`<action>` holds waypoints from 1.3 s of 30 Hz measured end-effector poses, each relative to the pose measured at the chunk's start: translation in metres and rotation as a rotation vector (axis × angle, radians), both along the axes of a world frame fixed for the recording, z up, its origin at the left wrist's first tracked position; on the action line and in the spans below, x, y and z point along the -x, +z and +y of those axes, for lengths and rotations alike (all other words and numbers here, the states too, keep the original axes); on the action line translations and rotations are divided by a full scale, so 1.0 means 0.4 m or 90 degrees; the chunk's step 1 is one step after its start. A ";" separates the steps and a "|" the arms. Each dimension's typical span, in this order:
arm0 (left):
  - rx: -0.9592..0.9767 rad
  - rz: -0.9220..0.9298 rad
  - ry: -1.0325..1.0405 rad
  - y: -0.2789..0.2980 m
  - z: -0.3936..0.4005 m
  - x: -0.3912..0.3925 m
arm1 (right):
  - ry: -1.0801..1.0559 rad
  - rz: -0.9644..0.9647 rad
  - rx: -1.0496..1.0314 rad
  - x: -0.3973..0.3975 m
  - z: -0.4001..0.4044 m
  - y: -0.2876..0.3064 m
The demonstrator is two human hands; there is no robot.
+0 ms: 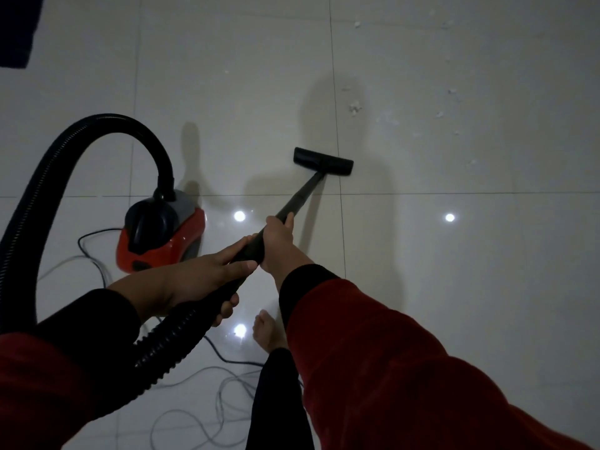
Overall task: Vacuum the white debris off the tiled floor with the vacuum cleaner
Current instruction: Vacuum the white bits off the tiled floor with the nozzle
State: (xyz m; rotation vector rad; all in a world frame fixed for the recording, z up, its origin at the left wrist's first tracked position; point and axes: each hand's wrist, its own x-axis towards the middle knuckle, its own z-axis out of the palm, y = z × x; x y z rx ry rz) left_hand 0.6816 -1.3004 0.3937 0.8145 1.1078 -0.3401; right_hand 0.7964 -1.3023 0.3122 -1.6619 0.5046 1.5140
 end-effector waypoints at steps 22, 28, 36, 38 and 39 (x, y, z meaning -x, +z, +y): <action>0.066 -0.023 -0.077 0.013 -0.081 0.027 | -0.072 -0.007 0.058 0.036 -0.132 0.027; 0.090 -0.063 -0.063 -0.038 -0.107 -0.049 | -0.051 -0.044 0.056 -0.054 -0.156 -0.014; 0.071 -0.109 -0.001 -0.096 -0.085 -0.228 | 0.044 -0.081 0.041 -0.246 -0.097 -0.062; 0.055 -0.105 0.015 -0.115 -0.073 -0.274 | 0.062 -0.086 0.037 -0.292 -0.072 -0.078; 0.048 -0.100 0.025 -0.125 -0.067 -0.297 | 0.069 -0.087 0.032 -0.316 -0.060 -0.087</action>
